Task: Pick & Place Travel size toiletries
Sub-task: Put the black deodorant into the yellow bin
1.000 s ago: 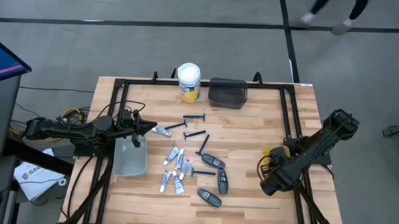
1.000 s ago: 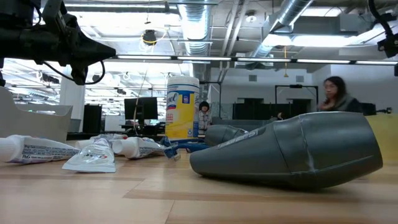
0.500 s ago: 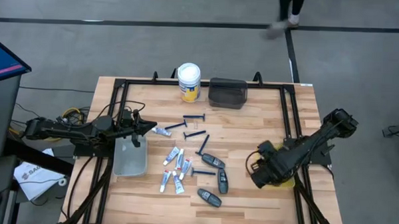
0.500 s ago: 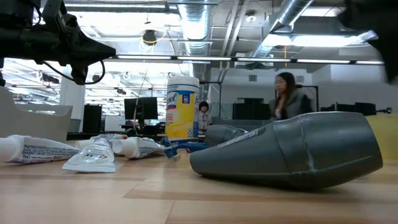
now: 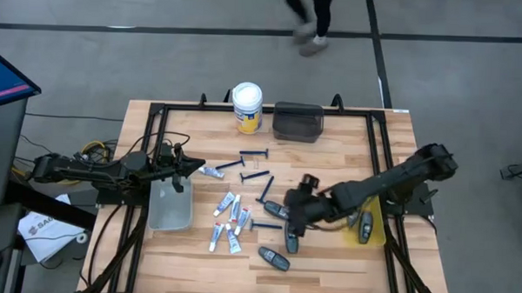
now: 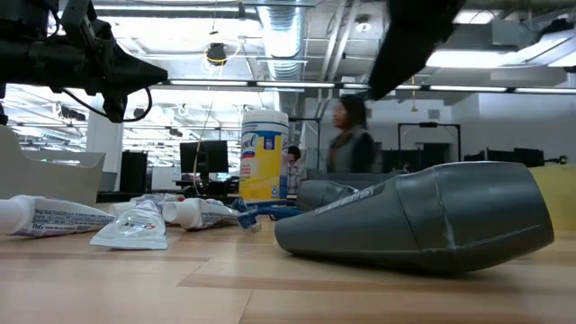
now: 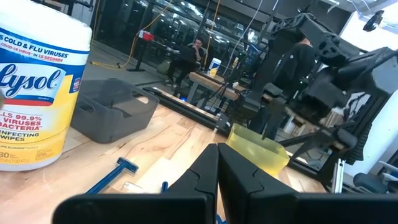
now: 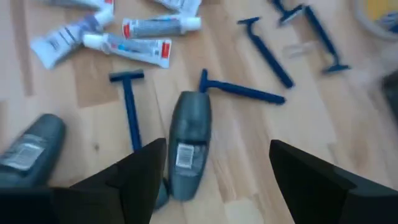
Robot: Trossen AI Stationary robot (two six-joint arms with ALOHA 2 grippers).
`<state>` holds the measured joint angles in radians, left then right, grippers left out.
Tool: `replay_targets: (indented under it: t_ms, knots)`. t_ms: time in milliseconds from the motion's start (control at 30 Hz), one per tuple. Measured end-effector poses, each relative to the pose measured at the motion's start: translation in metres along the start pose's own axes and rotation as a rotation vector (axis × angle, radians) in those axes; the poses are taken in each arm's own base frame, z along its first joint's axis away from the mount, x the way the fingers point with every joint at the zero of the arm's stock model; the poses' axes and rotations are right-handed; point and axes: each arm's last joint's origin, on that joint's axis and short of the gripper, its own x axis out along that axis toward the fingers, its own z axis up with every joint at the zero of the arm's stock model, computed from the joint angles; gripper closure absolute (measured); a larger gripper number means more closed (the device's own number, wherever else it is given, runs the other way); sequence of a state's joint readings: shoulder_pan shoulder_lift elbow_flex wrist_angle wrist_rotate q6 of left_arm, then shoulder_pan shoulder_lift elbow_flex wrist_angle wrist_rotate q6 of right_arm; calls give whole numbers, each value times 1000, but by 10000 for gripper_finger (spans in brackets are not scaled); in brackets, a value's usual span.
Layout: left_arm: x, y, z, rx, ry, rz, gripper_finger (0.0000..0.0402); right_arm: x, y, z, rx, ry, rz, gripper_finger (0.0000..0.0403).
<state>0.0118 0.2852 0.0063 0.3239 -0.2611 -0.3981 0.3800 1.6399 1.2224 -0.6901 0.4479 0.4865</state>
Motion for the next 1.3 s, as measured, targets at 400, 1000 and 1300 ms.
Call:
replay_targets:
  t_ms: [400,1000,1300]
  knots:
    - [3,0,-2,5,18,8,401,88,-7,1,-91,145,61,125]
    - [4,0,-3,6,22,9,401,139,-4,-9,-12,219,157,126]
    - [4,0,-3,5,19,8,401,136,-7,-8,-3,230,161,208]
